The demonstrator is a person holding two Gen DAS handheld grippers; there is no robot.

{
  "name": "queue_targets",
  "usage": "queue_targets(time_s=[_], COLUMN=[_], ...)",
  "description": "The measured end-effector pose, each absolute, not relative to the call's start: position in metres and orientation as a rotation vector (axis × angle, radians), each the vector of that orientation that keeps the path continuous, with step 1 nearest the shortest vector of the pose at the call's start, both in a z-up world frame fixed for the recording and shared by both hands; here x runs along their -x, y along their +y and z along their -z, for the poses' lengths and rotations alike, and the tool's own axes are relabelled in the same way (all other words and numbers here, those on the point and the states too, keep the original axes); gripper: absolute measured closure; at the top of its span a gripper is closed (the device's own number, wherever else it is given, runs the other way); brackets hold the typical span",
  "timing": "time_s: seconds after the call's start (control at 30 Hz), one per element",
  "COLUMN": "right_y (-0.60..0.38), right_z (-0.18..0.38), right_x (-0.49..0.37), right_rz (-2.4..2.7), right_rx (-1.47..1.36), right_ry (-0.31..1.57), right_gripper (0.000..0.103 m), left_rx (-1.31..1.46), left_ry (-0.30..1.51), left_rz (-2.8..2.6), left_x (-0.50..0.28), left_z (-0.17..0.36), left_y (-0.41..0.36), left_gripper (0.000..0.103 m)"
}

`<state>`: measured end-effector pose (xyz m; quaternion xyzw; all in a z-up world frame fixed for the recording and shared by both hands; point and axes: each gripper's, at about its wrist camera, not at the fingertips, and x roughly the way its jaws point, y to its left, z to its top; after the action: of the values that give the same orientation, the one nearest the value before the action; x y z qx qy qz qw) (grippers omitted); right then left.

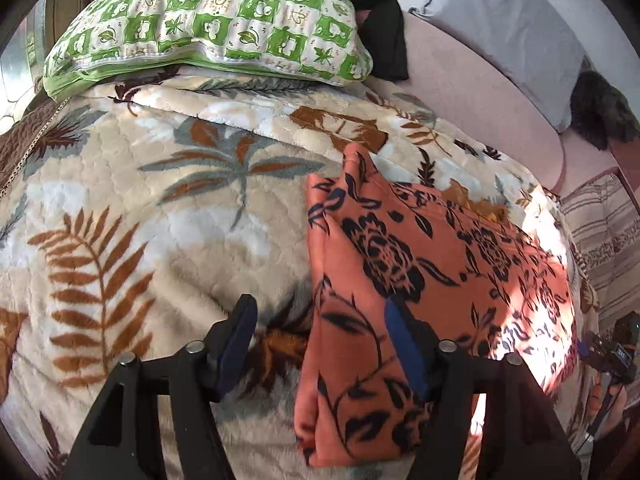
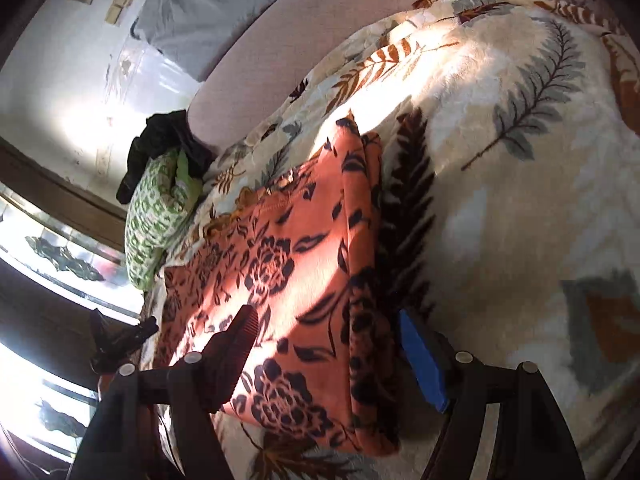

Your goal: Fold small clothes

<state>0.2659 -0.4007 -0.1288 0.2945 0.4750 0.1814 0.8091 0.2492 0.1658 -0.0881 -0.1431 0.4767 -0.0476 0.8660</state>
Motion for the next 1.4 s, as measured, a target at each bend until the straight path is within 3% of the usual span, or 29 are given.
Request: queue_targets(time_s=[0.07, 0.2, 0.23, 0.27, 0.3, 0.33, 0.6, 0.7, 0.77, 0.83, 0.87, 0.9, 1.1, 1.4], right_y=[-0.396, -0.381, -0.376, -0.369, -0.361, -0.353, -0.338, -0.348, -0.359, -0.366, -0.371, -0.378, -0.417, -0.415], right_z=[0.131, 0.151, 0.153, 0.151, 0.148, 0.145, 0.052, 0.034, 0.048, 0.085, 0.113, 0.138, 0.118, 0.106], right_x=[-0.261, -0.276, -0.278, -0.281, -0.283, -0.285, -0.248, -0.202, -0.169, -0.142, -0.135, -0.128, -0.113, -0.162], right_rz=[-0.402, -0.389, -0.387, -0.369, -0.376, -0.399, -0.436, -0.472, -0.485, -0.476, -0.459, -0.404, -0.353, -0.272], right_rx=[-0.553, -0.514, -0.507, -0.472, -0.451, -0.453, -0.392, -0.385, -0.419, -0.39, -0.399, -0.417, -0.573, -0.502], right_ry=[1.043, 1.103, 1.103, 1.129, 1.162, 1.194, 1.073, 1.077, 1.126, 1.192, 1.257, 1.319, 1.078, 1.035], right_gripper=[0.028, 0.028, 0.028, 0.034, 0.068, 0.08, 0.081, 0.081, 0.079, 0.068, 0.038, 0.022, 0.024, 0.024], left_rx=[0.266, 0.199, 0.17, 0.158, 0.177, 0.184, 0.171, 0.245, 0.301, 0.302, 0.273, 0.315, 0.264, 0.132], left_ry=[1.017, 1.107, 1.074, 1.09, 1.117, 1.12, 0.919, 0.923, 0.966, 1.081, 1.174, 1.148, 0.985, 1.011], left_rz=[0.147, 0.148, 0.133, 0.145, 0.147, 0.133, 0.167, 0.195, 0.204, 0.164, 0.1, 0.121, 0.121, 0.163], left_x=[-0.238, -0.247, -0.246, -0.25, -0.255, -0.258, -0.183, -0.126, -0.1, -0.092, -0.092, -0.089, -0.112, -0.199], left_z=[0.093, 0.13, 0.127, 0.124, 0.118, 0.11, 0.01, 0.007, 0.04, 0.093, 0.118, 0.123, 0.076, 0.088], left_y=[0.154, 0.128, 0.122, 0.117, 0.115, 0.114, 0.105, 0.115, 0.121, 0.128, 0.132, 0.14, 0.152, 0.123], left_gripper=[0.025, 0.023, 0.035, 0.074, 0.082, 0.084, 0.084, 0.083, 0.077, 0.072, 0.07, 0.068, 0.064, 0.064])
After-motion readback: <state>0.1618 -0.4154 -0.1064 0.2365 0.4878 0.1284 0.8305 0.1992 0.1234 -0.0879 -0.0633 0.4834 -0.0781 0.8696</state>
